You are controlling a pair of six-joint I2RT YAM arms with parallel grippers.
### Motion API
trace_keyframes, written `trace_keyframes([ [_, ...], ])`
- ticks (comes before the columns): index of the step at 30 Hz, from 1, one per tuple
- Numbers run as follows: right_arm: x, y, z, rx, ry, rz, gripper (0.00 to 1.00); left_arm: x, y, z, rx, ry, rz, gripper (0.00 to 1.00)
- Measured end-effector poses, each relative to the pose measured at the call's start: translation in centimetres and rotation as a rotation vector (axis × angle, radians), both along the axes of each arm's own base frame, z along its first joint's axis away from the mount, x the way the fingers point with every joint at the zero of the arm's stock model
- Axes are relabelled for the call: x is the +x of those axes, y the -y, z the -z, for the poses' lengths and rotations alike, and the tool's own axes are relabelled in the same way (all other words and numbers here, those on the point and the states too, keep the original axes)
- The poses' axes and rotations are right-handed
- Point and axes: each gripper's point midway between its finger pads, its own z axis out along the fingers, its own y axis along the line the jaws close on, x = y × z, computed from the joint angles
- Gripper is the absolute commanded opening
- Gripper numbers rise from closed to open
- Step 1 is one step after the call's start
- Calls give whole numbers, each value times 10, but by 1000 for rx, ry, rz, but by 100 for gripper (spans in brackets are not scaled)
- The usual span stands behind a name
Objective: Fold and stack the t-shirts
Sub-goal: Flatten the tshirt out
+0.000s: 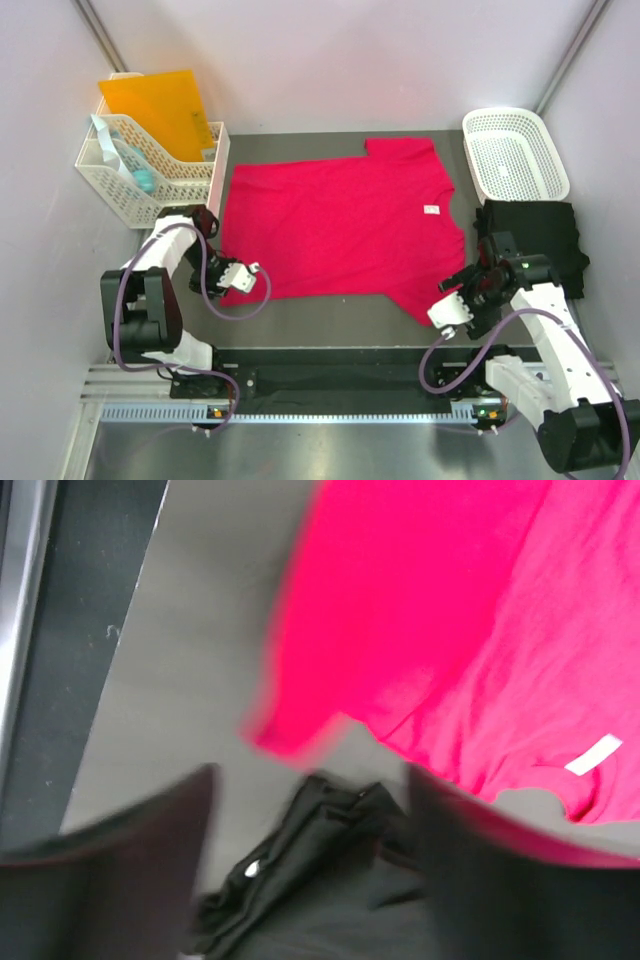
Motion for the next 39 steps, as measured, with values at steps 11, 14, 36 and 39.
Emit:
trace_keyframes([
  [11,13,-22,-3,114,33,-30,81,28,-1,-24,-1,85,-43,62],
  [14,45,-31,-12,169,131,10,52,57,0,-39,-6,156,-131,57],
  [36,373,-39,-54,462,156,936,0,266,40,-30,-313,430,-790,0],
  [39,375,-36,-43,462,127,975,0,269,47,-30,-323,432,-801,0],
])
